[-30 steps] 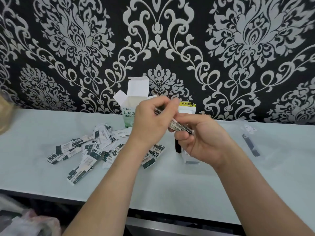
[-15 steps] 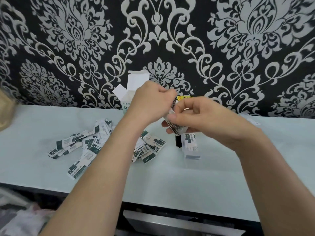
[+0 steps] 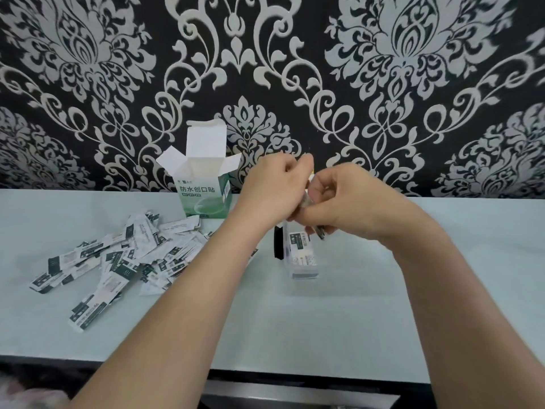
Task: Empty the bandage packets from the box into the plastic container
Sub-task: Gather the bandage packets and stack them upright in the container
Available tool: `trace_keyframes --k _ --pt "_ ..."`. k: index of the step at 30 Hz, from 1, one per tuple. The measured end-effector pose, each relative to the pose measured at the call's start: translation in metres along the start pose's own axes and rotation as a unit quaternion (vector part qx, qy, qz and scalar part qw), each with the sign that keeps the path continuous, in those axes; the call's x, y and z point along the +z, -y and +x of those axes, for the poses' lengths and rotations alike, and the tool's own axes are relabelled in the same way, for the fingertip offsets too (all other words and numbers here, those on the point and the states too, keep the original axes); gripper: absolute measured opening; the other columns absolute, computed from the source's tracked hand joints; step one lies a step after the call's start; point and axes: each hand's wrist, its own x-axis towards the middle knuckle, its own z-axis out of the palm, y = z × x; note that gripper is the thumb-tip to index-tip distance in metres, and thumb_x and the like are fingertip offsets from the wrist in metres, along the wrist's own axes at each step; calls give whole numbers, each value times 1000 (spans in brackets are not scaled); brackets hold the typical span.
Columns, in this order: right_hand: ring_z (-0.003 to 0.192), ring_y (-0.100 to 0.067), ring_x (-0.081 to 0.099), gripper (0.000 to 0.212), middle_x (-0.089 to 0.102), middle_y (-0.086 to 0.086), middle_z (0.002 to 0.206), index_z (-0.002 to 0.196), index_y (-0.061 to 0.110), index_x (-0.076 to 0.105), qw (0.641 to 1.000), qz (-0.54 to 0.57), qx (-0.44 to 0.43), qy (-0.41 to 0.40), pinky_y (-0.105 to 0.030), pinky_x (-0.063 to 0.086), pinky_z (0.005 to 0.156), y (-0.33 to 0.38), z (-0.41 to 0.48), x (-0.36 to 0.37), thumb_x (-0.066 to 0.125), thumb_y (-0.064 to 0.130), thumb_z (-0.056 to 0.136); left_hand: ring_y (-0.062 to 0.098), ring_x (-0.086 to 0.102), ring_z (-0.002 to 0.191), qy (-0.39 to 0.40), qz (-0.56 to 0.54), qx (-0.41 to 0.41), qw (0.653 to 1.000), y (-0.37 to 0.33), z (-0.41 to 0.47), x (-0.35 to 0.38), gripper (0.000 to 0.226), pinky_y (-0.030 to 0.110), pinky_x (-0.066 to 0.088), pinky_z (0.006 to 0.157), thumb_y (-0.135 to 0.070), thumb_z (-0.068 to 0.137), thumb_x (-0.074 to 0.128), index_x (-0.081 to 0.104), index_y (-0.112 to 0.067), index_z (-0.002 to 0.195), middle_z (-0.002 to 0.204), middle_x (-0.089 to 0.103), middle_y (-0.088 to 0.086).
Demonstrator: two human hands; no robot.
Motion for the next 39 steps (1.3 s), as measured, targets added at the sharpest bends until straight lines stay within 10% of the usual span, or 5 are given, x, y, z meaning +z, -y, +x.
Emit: trace_keyframes --k 5,10,39 --pt "62 -21 58 24 67 -9 69 72 12 54 969 -203 136 39 -31 48 61 -26 -2 -16 74 24 72 18 48 111 66 255 116 958 41 -9 -10 15 36 38 93 -29 91 48 56 -31 104 114 57 -7" --pt "53 -17 57 28 60 1 58 69 15 48 934 -289 194 84 -26 46 62 -42 8 -2 72 29 72 18 18 138 198 250 68 945 54 -23 -10 26 33 16 111 -36 98 40 64 -42 106 150 34 -1" --pt "84 -24 70 24 68 -7 92 83 14 53 947 -249 191 69 -40 59 81 -28 13 18 72 29 82 20 26 121 234 261 75 934 52 -25 -2 31 31 26 100 -40 100 35 63 -36 111 124 44 -4"
